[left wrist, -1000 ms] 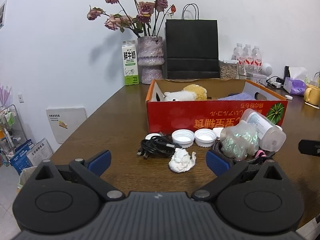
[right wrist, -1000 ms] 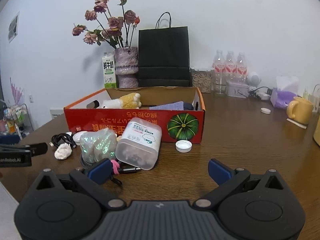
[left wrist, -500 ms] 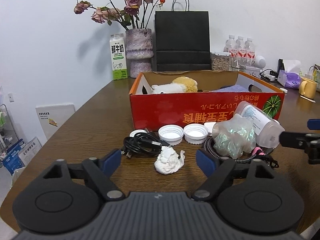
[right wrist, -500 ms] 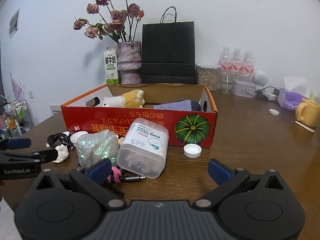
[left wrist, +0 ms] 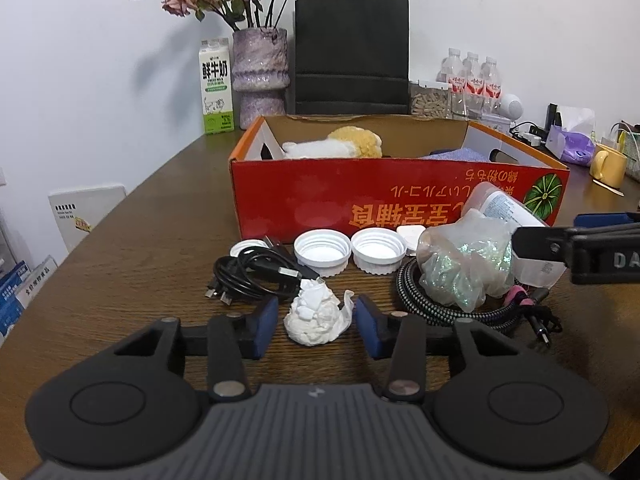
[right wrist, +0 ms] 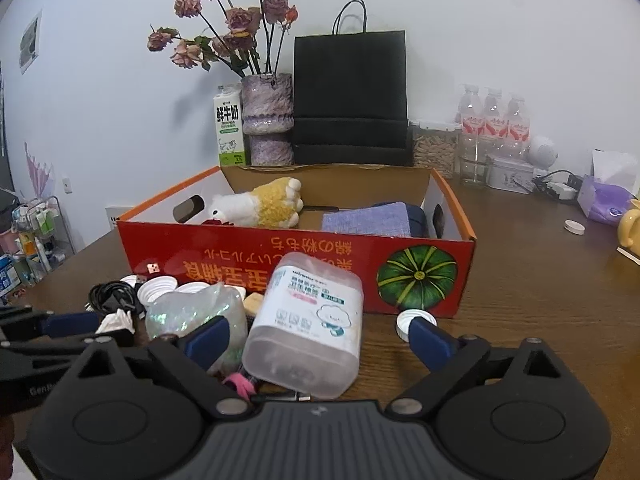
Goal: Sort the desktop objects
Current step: 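Grasp the white plaster figure with the left gripper while the right grasps the clear plastic container, then carry the figure and container into the box and open both grippers, then move the left gripper to the black cable while the right approaches the glittery plastic bag, then grasp the black cable with the left gripper while the right grasps the glittery bag, then carry the cable and glittery bag into the box and release both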
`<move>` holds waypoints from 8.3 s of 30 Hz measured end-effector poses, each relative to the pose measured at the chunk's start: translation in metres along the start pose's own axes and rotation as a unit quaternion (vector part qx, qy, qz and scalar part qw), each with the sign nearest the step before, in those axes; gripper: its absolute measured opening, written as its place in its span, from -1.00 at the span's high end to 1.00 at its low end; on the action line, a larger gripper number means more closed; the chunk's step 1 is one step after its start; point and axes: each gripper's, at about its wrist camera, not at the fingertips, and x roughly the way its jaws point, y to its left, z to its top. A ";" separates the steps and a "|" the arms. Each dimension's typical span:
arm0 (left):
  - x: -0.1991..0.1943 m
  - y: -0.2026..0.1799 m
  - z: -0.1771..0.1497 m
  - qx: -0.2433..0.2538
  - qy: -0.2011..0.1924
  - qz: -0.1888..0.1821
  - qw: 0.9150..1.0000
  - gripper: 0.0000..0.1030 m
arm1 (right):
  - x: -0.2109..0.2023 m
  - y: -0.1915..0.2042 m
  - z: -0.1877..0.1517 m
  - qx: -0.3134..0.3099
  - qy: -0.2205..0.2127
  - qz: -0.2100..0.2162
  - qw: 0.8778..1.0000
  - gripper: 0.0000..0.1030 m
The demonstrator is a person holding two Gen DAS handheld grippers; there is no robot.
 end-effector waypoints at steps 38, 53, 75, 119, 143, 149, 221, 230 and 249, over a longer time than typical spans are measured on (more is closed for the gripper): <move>-0.031 -0.003 0.064 -0.018 -0.113 -0.022 0.993 0.55 | -0.035 -0.015 0.041 0.024 -0.090 0.019 0.995 -0.23; 0.049 -0.001 0.136 -0.037 -0.105 -0.021 0.994 0.55 | 0.047 -0.015 0.099 0.004 -0.081 -0.001 0.997 -0.23; 0.111 0.005 0.115 -0.019 -0.042 0.012 0.999 0.33 | 0.119 -0.014 0.080 0.000 -0.009 -0.004 1.000 -0.24; 0.000 0.002 0.113 0.001 -0.153 0.038 0.987 -1.00 | 0.001 0.001 0.077 -0.043 -0.100 -0.014 0.994 -1.00; -0.032 0.047 0.010 -0.004 -0.054 0.071 0.996 -1.00 | -0.013 0.058 -0.007 -0.068 -0.008 0.035 0.997 -0.99; -0.016 0.051 0.014 -0.004 -0.047 0.054 0.997 -0.95 | 0.006 0.067 -0.005 -0.072 0.006 0.030 0.997 -0.96; -0.002 0.043 0.012 -0.013 -0.012 -0.003 1.000 0.07 | -0.009 0.053 -0.006 -0.028 -0.002 0.055 0.998 0.03; -0.011 0.059 0.011 -0.065 -0.010 -0.010 0.998 0.15 | -0.010 0.052 -0.007 -0.030 -0.002 0.057 0.998 0.03; -0.028 0.046 0.024 -0.024 -0.057 -0.013 0.998 0.56 | -0.023 0.048 0.003 -0.035 -0.032 0.055 0.997 0.07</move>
